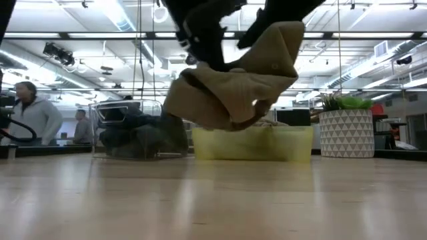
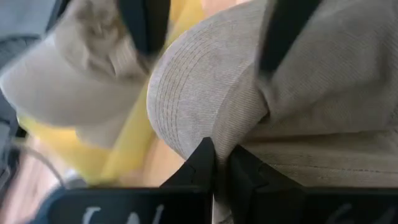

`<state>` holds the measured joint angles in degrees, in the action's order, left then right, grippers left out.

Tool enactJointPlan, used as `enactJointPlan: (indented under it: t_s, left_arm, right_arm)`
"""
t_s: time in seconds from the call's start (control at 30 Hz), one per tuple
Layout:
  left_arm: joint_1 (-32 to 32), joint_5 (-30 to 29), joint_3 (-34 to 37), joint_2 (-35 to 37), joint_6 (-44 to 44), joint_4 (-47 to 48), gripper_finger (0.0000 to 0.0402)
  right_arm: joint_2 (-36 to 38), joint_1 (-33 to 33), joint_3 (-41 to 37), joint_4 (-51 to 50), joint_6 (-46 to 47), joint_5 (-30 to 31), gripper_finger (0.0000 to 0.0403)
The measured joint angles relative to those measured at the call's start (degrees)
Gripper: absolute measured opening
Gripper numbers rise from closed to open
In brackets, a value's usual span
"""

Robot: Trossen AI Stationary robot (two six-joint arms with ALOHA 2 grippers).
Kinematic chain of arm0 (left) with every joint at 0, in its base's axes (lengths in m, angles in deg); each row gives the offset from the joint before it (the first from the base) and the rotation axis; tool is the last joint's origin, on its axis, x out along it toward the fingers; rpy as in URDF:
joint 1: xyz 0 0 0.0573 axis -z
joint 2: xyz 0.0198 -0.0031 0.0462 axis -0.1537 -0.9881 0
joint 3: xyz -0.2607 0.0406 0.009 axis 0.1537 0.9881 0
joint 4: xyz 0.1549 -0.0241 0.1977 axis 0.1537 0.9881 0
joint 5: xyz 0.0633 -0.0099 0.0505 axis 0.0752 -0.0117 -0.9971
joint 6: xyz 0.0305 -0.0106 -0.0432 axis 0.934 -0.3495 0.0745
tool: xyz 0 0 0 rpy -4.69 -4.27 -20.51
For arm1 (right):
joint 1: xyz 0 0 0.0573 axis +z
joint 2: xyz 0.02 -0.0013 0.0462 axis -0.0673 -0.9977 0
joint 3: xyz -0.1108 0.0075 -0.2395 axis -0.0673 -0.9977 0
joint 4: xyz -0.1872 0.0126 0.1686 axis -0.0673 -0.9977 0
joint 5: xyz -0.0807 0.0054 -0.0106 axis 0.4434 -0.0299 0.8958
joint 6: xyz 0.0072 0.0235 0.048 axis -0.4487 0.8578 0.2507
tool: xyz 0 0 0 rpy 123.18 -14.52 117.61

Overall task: Pick & Place hat
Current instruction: Put the brown cap into the yellow bin

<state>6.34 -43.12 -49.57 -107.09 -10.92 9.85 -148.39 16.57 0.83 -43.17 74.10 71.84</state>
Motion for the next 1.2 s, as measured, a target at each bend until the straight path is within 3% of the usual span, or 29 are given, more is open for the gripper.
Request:
enactJointPlan:
  t_s: [0.17, 0.47, 0.67, 0.83, 1.13, 1.2]
  left_arm:
    - [-2.6, 0.1, 0.0, 0.0, 5.3, -2.9, 0.0023]
    - [-4.9, 0.1, 0.0, 0.0, 8.2, -4.1, 0.0024]
    - [-5.4, -0.3, 0.2, 0.0, 8.4, -5.4, 0.0024]
    - [-5.9, -0.5, 0.2, 0.0, 10.0, -5.7, 0.0028]
    - [-6.3, -0.2, 0.2, 0.0, 13.1, -6.2, 0.0029]
    - [-6.7, 0.1, 0.2, 0.0, 13.4, -6.4, 0.0030]
  right_arm:
    - [-1.9, -0.6, 0.0, -0.5, -1.7, 1.0, 0.0175]
    - [-2.1, -3.0, 0.0, -4.8, 0.0, 4.4, 0.0261]
    - [-2.3, -6.0, 0.0, -7.5, 0.0, 5.1, 0.0270]
    - [-2.3, -8.0, 0.0, -9.1, -3.4, 5.2, 0.0223]
    - [-2.3, -10.0, 0.0, -10.0, -9.5, 1.6, 0.0035]
    - [-2.3, -10.1, 0.0, -10.1, -10.1, 1.7, 0.0013]
